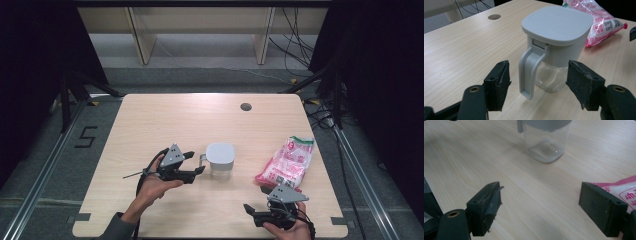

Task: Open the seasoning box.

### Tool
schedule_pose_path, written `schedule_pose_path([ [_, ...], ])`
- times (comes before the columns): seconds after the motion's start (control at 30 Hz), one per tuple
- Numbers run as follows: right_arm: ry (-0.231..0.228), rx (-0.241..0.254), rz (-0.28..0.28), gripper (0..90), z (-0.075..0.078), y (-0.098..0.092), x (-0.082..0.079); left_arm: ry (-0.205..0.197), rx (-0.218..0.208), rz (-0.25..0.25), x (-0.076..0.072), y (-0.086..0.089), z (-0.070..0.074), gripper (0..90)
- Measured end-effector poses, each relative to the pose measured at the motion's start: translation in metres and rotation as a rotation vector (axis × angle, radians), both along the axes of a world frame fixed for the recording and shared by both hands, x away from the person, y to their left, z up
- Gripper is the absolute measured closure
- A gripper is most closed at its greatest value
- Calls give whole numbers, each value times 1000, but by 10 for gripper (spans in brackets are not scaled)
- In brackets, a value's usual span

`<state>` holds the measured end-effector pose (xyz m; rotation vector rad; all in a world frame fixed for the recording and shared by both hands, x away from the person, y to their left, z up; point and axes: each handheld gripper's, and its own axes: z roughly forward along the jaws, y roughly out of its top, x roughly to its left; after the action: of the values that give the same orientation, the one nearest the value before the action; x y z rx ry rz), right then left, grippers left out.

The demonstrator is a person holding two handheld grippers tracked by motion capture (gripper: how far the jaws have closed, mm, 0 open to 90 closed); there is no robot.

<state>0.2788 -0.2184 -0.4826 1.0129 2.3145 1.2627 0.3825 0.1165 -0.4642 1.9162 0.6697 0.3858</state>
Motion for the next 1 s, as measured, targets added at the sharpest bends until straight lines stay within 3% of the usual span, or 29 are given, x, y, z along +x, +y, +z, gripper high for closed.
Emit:
schedule_pose_path([
  [0.17,9,1,2,184,-1,-1,2,-16,-6,-19,-1,1,8,385],
  [0.23,14,0,4,184,-1,-1,2,12,-34,-2,-1,0,11,394],
  [0.27,26,5,-36,185,0,0,-1,19,-44,-9,0,-1,12,417],
  [0.3,33,5,-38,185,0,0,-1,13,-38,-13,0,-2,13,434],
  [0.33,4,-7,-21,185,0,-1,2,7,-38,-14,0,-3,15,459],
  [0.43,11,-7,2,186,0,0,2,2,-68,-23,1,-3,19,572],
  [0.5,5,-5,-11,187,0,0,1,-39,-70,-6,0,-4,21,632],
  [0.7,16,2,-22,188,1,-1,2,-61,-112,14,-1,-8,30,845],
  [0.73,-9,-7,-18,188,0,-2,3,-73,-105,13,0,-8,31,868],
  [0.8,6,-11,-28,188,1,-1,2,-86,-91,17,1,-11,32,891],
  [0.87,-10,-11,-22,188,0,-1,3,-76,-97,0,3,-14,31,892],
  [1.0,9,1,-21,188,0,-1,3,-68,-87,-17,8,-20,29,893],
])
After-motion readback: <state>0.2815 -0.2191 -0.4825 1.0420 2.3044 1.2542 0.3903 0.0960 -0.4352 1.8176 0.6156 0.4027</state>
